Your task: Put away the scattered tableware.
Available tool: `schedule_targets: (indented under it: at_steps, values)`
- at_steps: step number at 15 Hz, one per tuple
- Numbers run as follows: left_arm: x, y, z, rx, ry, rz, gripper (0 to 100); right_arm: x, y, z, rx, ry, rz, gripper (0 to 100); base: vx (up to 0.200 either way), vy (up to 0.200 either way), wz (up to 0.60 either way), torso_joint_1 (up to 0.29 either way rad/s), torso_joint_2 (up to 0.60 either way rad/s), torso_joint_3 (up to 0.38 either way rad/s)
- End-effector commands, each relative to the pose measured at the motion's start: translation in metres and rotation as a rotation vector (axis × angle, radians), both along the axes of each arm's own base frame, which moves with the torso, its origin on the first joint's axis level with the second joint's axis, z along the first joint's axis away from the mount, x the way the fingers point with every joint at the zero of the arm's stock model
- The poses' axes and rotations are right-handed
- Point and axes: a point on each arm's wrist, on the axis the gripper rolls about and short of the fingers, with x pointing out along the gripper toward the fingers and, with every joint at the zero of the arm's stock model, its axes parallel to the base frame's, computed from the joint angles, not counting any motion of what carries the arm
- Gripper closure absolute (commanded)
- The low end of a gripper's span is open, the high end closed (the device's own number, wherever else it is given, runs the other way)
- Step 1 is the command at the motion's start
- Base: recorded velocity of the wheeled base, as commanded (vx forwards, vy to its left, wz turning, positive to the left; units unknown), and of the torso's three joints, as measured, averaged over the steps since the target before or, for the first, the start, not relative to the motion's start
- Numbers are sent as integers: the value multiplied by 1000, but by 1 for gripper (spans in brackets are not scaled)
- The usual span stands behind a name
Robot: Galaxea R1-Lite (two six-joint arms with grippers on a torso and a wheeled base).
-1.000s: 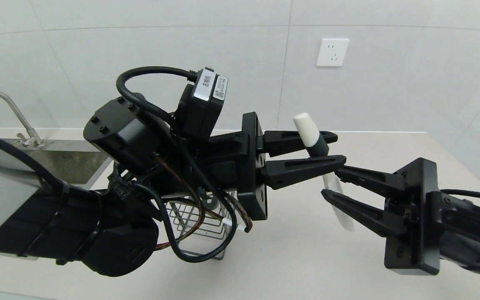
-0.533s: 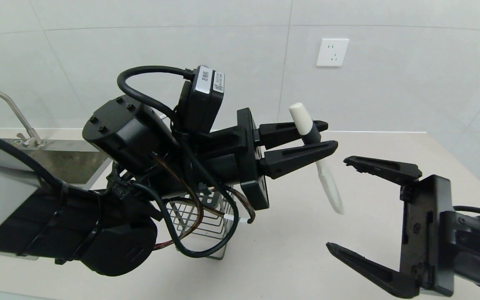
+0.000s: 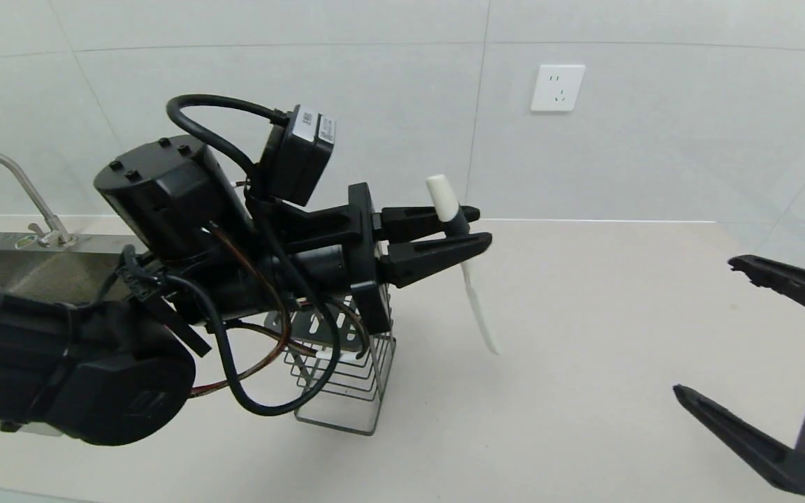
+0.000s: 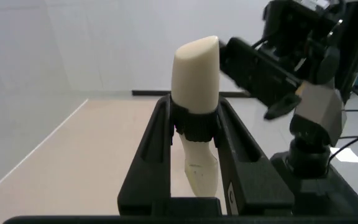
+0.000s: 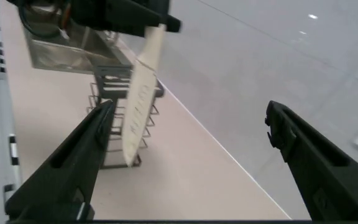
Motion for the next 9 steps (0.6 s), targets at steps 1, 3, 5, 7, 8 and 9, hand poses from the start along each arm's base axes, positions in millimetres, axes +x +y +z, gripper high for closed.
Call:
schedule_targets:
  at_steps: [1,3,5,7,8,9]
  values:
    - [-4,17,13,-7,-46,43,100,-22,-18,1,23,-66,-82,100,0,0,0,0,0,0]
    - [-6,25,16,2,-76,66,100,-28,-26,4,30,-93,-142,100,0,0,0,0,0,0]
    - [-14,33,18,13,-103,100,100,-40,-34,10,50,-170,-206,100,0,0,0,0,0,0]
    - [-22,43,28,1,-124,121,100,-54,-40,14,63,-229,-259,100,0,0,0,0,0,0]
    - [-26,50,34,-1,-139,136,100,-63,-42,13,66,-249,-274,100,0,0,0,0,0,0]
    - [-30,59,39,6,-143,159,100,-72,-43,12,68,-260,-285,100,0,0,0,0,0,0]
